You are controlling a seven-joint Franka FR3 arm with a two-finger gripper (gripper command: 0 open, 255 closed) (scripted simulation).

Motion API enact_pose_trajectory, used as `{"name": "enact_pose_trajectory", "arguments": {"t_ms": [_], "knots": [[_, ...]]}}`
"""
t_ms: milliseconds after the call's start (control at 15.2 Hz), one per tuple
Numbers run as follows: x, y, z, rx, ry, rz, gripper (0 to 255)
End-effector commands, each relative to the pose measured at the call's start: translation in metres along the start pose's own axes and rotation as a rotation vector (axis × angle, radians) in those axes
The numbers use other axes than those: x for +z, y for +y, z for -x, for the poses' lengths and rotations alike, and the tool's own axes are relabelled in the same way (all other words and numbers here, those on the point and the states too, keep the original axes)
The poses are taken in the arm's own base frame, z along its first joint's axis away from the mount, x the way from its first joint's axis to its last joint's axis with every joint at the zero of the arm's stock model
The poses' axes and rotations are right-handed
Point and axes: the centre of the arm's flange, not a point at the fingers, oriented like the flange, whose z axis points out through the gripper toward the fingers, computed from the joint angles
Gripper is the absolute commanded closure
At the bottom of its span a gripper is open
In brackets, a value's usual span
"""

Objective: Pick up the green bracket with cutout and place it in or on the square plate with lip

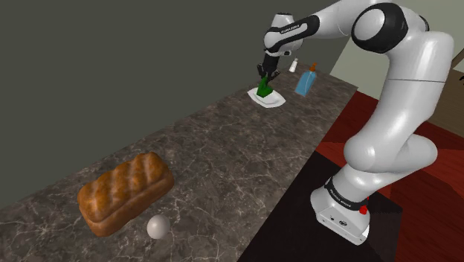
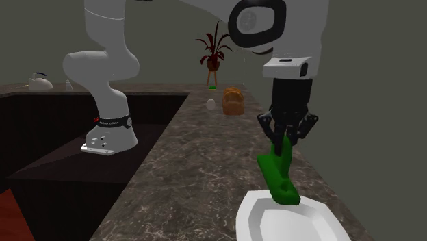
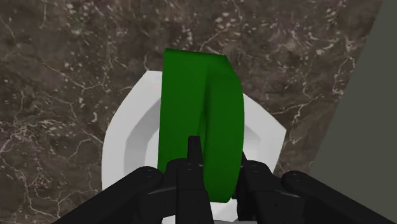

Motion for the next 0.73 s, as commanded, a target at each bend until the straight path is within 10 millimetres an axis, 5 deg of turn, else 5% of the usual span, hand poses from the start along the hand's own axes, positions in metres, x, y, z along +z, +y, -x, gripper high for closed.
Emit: {"name": "enact_pose_trajectory", "arguments": {"t_ms": [0,264,660], "knots": [[-0.002,0.001,-0.025,-0.001,0.000,0.000,255],[-0.001,-0.004,-0.075,-0.001,0.000,0.000,255],[0.030,-0.004,-0.073,-0.001,0.000,0.000,255]]}}
